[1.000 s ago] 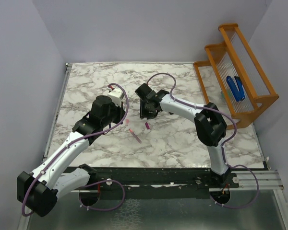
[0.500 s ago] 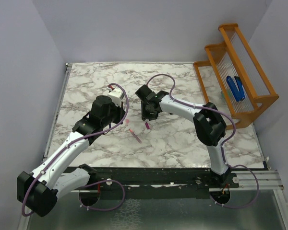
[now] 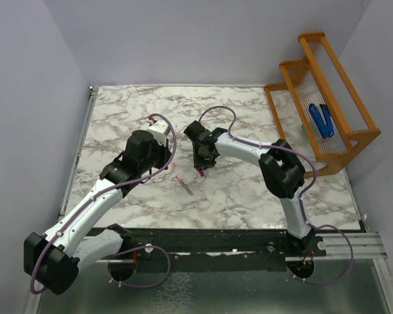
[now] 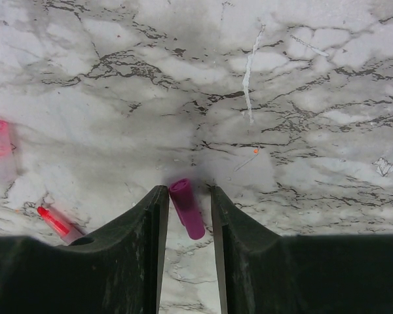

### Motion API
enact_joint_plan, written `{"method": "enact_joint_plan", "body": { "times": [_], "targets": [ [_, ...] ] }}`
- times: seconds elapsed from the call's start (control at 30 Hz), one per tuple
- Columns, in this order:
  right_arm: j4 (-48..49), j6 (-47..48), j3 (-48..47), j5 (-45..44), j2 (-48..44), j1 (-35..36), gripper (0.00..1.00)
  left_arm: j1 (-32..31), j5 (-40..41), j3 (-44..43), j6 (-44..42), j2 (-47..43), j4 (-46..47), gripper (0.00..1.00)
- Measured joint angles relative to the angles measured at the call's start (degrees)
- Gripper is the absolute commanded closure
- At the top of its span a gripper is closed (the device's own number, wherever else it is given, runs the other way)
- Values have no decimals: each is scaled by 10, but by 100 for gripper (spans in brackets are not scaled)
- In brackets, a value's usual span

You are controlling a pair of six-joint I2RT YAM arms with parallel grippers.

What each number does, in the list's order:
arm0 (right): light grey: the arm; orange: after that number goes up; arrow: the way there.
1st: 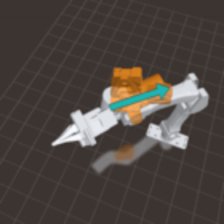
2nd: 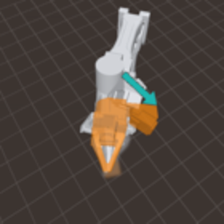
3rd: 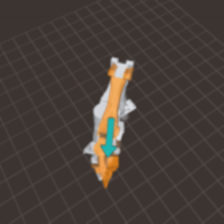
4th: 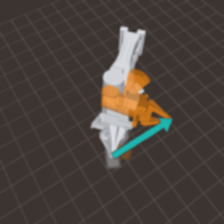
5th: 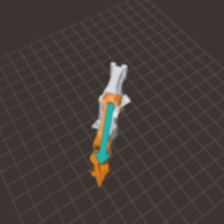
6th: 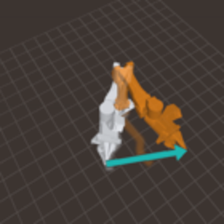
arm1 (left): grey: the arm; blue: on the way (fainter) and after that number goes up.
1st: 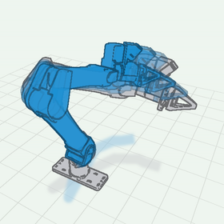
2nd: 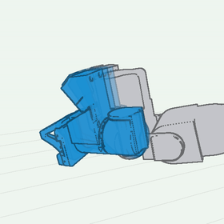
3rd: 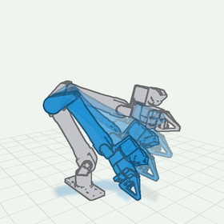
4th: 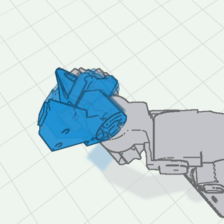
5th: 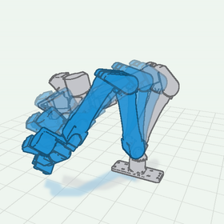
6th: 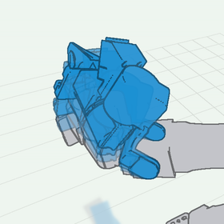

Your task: Insert the pens into the pen caps

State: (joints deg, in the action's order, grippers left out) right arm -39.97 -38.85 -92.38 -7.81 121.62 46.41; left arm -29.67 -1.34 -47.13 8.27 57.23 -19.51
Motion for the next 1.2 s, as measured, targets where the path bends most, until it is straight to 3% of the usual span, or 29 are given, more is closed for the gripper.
{"method": "enact_joint_plan", "body": {
  "times": [0.53, 1.2],
  "targets": [
    [0, 14, -2, 0, 5, 0, 67, 0, -1, 0, 0, 0, 0, 100],
    [1, 25, -2, 0, 6, 4, 82, 0, -1, 0, 0, 7, 0, 100]
  ]
}}
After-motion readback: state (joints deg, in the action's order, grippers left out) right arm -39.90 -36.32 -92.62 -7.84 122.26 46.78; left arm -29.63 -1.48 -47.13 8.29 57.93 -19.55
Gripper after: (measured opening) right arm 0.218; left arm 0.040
